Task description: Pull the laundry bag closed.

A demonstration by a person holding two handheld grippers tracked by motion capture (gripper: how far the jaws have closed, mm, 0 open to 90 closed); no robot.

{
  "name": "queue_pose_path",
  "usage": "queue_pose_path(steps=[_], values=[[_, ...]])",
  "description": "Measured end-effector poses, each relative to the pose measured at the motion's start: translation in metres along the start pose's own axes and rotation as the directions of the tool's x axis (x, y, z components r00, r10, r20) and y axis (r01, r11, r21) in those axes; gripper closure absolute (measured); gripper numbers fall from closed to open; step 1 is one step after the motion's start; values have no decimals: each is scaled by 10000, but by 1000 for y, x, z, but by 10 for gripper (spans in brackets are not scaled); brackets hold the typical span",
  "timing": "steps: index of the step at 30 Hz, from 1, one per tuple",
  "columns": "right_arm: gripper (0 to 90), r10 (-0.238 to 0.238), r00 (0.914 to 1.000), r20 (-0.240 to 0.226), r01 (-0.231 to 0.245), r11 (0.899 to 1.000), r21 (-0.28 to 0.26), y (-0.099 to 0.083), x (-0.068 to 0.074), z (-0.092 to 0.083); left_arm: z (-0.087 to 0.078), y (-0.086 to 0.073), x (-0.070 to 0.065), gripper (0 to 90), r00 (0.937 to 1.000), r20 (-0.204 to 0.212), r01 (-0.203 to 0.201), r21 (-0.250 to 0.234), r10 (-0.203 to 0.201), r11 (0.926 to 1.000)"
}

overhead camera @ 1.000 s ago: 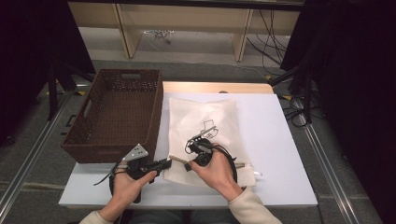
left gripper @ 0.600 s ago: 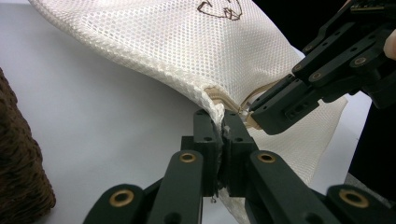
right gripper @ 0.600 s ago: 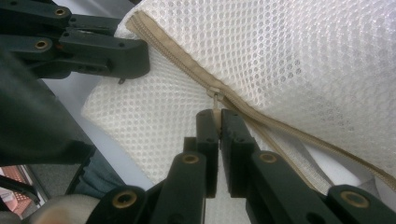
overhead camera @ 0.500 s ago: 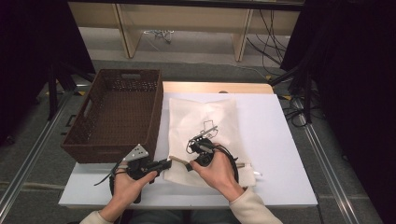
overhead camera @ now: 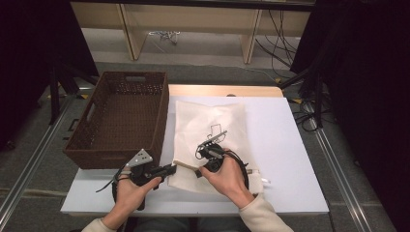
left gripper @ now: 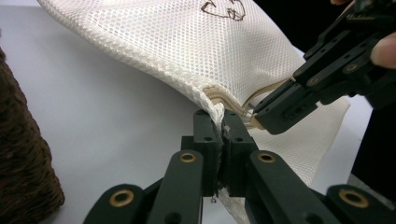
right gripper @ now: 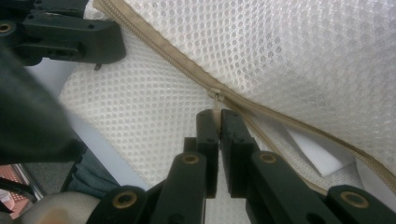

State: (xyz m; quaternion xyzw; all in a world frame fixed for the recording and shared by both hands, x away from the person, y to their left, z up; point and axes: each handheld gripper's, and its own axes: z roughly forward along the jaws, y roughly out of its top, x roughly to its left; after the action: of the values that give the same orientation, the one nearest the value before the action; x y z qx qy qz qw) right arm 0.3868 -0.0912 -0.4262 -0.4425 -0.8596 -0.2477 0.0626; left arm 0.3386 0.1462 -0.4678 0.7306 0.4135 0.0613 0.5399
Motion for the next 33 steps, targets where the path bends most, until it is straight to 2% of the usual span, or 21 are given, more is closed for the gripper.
queue_pose_path(steps=[8,9,11,14,19,20,24,33], values=[[877,113,9999,80,-114,9999,53,0,0,0,0,0,0,864,10000,-30,66,-66,-66,10000],[876,108,9998,153,-110,9999,90,0,0,0,-1,1,0,863,10000,-29,-80,-60,80,9999],[877,116,9999,74,-116,9999,47,-1,-2,0,-1,1,0,863,9999,-96,103,-145,-104,9998],[876,145,9998,154,-146,9999,67,-1,-2,-1,-1,1,1,863,9999,-96,-134,-37,133,9999],[876,135,9998,122,-136,9999,79,-1,-2,-1,-2,1,1,863,9999,-110,-102,-36,102,9999],[877,126,9998,137,-127,9999,101,-2,-2,-1,-2,1,1,863,9999,-162,11,-62,-12,10000],[876,145,9994,313,-146,9999,52,-3,-6,-2,-2,1,2,863,9998,-195,62,-126,-65,9999],[876,227,9993,291,-228,9997,64,-3,-6,-3,-3,1,2,863,9997,-227,45,-93,-47,9999]])
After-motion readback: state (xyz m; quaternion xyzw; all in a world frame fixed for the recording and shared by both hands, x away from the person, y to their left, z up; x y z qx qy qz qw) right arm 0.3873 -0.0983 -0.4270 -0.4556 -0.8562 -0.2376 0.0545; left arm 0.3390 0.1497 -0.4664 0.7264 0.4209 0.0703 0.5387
